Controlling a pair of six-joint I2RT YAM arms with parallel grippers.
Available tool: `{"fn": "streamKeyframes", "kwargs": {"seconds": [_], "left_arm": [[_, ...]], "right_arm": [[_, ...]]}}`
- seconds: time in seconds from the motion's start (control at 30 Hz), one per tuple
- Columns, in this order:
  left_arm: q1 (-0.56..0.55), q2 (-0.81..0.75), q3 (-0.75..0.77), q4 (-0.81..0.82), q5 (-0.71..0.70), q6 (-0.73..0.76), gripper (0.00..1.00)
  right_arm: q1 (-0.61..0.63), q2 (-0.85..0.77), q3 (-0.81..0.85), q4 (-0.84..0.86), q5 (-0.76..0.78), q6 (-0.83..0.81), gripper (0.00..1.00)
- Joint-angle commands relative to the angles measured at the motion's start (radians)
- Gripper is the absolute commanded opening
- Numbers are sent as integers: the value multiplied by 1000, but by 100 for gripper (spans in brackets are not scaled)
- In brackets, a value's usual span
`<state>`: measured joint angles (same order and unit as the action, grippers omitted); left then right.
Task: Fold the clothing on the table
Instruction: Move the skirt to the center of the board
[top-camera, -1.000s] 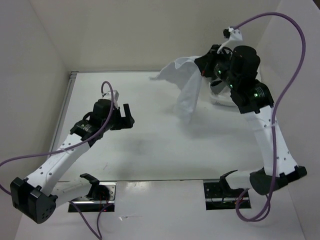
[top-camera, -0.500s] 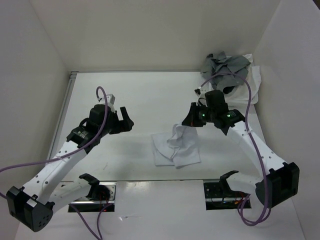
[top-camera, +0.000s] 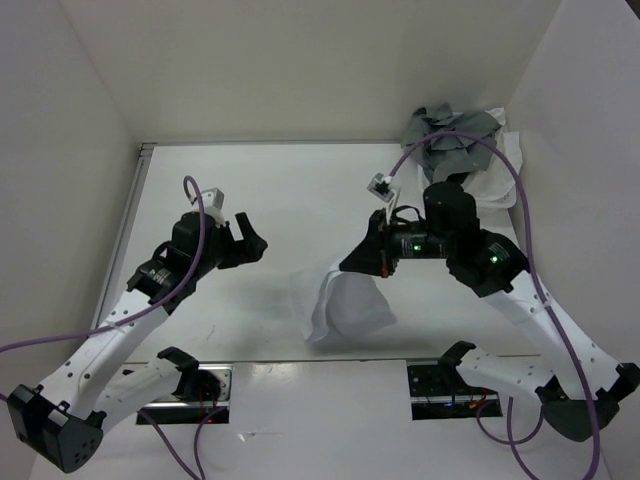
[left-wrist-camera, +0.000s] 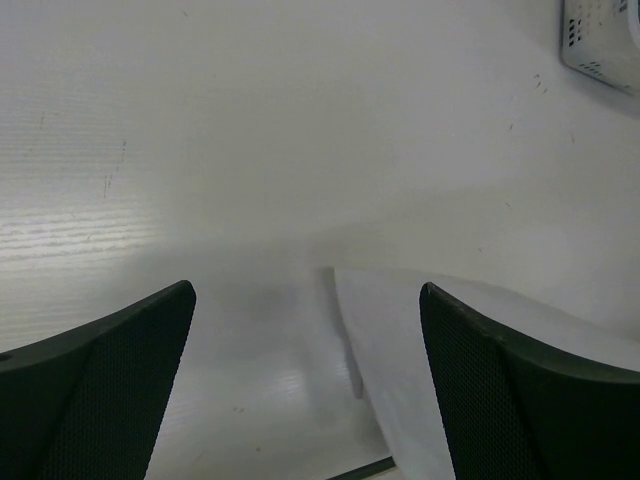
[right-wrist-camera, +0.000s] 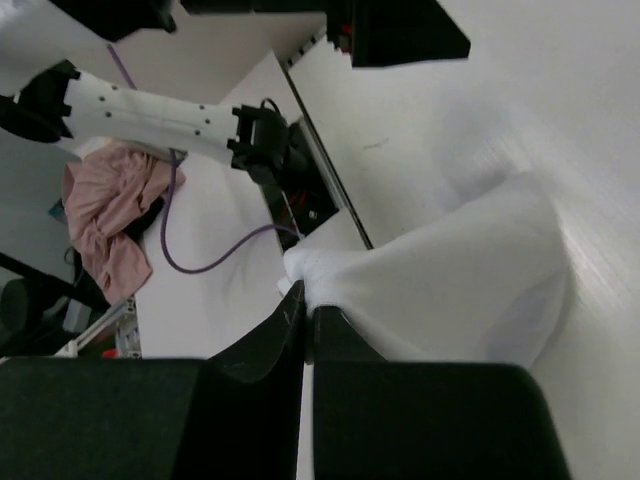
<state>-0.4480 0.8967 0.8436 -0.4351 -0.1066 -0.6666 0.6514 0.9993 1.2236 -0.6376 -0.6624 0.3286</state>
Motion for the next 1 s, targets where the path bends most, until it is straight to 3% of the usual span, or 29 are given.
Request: {"fn": "streamKeyframes", "kwargs": {"seconds": [0.0, 0.23, 0.37, 0.47, 0.53, 0.57, 0.63, 0.8, 0.83, 0.9, 0.97], "left_arm": [[-3, -4, -17, 41, 10, -31, 99], [-3, 33, -17, 61, 10, -41, 99], [-3, 77, -17, 81, 19, -41, 99], [-3, 120, -17, 102, 28, -41, 99], [-12, 160, -5, 111, 42, -31, 99], [-12, 174, -5, 121, 54, -31, 99], [-46, 196, 5, 139, 64, -22, 99], [-121, 248, 24, 128, 64, -2, 93], [-135, 248, 25, 116, 64, 7, 89], [-144, 239, 25, 107, 53, -2, 67], [-155, 202, 11, 95, 22, -2, 58]], "right_arm": [[4, -48, 88, 42, 38, 20, 0], [-53, 91, 128, 94, 357, 24, 0], [-272, 269, 51, 203, 372, 24, 0], [-352, 438, 83, 285, 547, 35, 0], [-407, 557, 178, 273, 548, 35, 45], [-459, 585, 213, 253, 523, 35, 57], [-473, 592, 255, 236, 526, 11, 70], [-438, 394, 206, 254, 587, -23, 74], [-418, 327, 174, 254, 596, -23, 74], [-408, 268, 126, 221, 609, -23, 74], [-407, 182, 64, 173, 627, -23, 76]]}}
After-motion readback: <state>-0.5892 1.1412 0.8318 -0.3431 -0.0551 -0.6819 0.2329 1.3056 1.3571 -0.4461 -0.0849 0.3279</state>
